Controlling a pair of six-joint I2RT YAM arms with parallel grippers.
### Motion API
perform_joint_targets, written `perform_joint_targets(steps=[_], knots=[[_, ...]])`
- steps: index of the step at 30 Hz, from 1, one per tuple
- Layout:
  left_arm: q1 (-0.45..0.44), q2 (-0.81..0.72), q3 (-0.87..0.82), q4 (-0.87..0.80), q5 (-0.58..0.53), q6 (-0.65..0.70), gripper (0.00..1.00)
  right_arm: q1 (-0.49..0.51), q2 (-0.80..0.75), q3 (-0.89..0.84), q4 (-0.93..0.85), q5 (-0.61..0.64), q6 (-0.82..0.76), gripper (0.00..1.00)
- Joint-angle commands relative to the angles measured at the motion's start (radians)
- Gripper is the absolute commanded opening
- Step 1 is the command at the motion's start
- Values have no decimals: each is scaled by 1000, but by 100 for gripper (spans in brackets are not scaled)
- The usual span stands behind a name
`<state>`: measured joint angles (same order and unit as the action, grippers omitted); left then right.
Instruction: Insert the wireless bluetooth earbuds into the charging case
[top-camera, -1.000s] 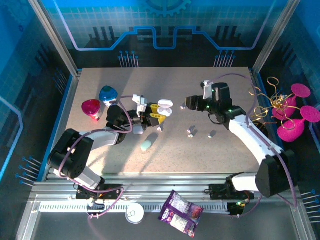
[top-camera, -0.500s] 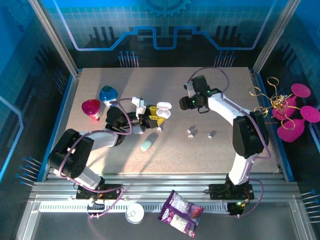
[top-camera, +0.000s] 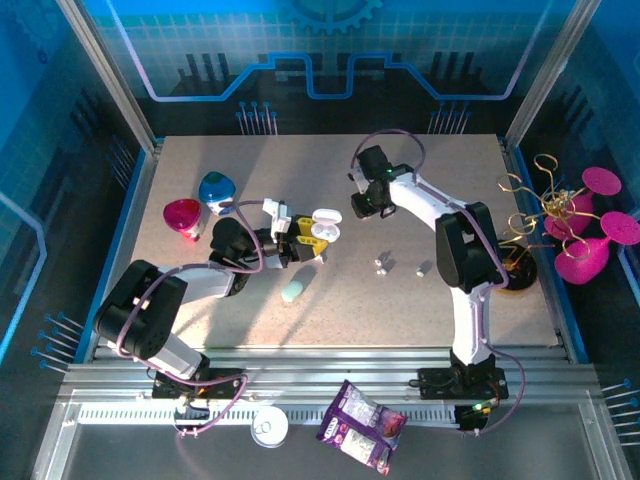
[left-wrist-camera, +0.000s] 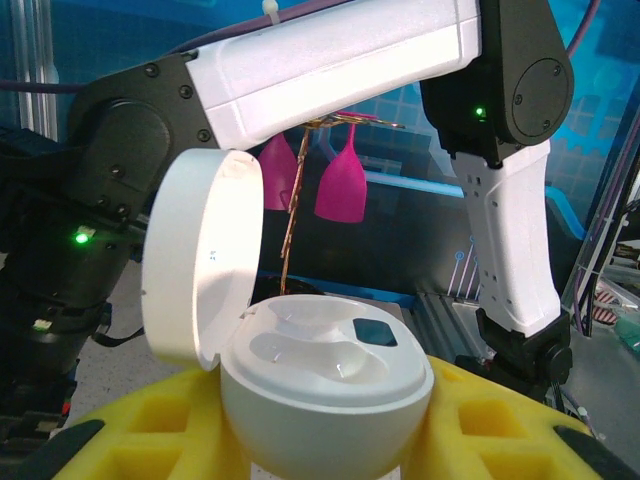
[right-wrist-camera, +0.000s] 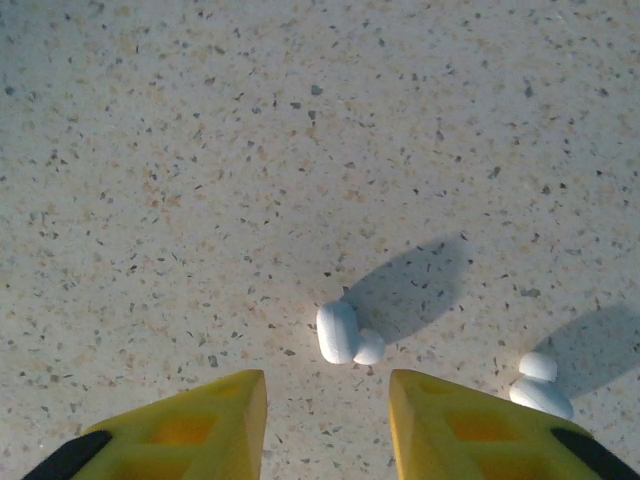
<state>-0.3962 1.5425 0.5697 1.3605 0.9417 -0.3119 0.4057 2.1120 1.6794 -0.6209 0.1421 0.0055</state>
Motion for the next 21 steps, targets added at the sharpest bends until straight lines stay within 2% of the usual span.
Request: perform_joint_targets(steps=[1, 5, 21], knots=[[7, -31, -10, 40, 28, 16, 34, 20, 56, 70, -80, 80, -47, 34], [7, -35, -15, 40, 29, 23, 33, 37, 110, 136, -127, 119, -76, 30], [8, -31, -15, 40, 34, 26, 34, 45, 242, 253, -176, 131, -120, 25]])
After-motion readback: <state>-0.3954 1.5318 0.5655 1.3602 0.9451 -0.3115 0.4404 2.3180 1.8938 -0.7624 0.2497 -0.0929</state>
